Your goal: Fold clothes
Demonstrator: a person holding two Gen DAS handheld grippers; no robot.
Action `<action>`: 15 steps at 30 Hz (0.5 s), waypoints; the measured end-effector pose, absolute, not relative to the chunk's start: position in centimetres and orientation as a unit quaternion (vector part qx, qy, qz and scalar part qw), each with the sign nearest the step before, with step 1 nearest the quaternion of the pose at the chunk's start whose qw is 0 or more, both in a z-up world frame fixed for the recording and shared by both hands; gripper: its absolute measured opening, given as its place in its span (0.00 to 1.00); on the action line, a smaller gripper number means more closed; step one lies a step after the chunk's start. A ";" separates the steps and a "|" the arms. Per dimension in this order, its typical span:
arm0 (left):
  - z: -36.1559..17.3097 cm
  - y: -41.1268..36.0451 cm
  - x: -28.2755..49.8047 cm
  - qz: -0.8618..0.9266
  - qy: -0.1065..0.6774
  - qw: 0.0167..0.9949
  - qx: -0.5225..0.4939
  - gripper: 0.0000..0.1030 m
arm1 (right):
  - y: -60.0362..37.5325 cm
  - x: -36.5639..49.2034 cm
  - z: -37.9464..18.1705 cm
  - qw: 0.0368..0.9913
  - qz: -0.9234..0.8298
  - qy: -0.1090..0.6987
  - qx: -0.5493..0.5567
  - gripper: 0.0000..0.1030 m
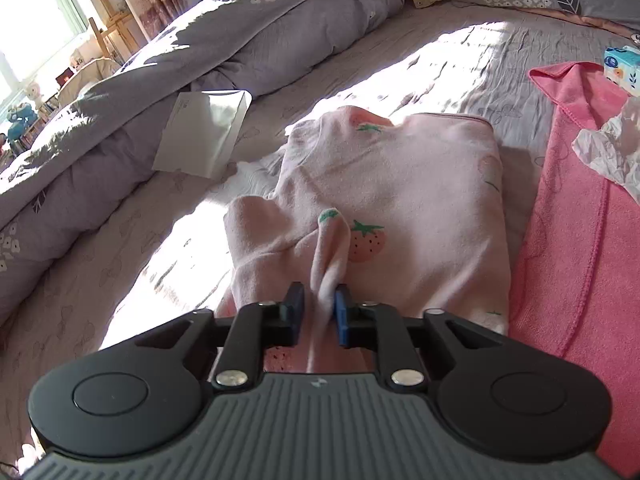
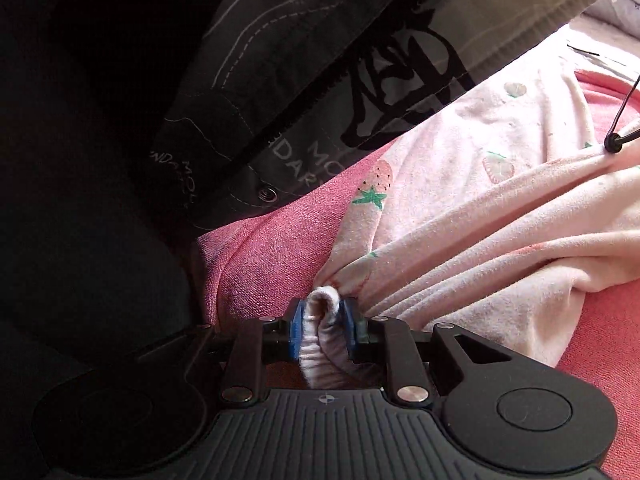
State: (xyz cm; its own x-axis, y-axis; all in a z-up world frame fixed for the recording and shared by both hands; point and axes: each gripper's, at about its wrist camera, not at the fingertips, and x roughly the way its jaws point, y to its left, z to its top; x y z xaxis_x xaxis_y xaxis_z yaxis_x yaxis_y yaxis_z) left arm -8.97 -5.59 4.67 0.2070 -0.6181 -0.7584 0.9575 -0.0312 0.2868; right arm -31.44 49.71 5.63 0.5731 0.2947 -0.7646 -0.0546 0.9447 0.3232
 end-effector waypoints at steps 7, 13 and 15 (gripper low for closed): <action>7.1 -3.3 -7.3 -0.644 0.202 0.665 0.321 0.02 | 49.2 -31.3 5.6 0.875 0.103 0.450 0.144 0.21; 11.6 -1.7 -2.3 -0.659 0.251 0.672 0.224 0.02 | 49.0 -31.0 5.8 0.874 0.111 0.454 0.136 0.22; 13.1 -0.7 0.5 -0.658 0.274 0.675 0.190 0.02 | 49.0 -31.0 5.9 0.875 0.113 0.453 0.132 0.22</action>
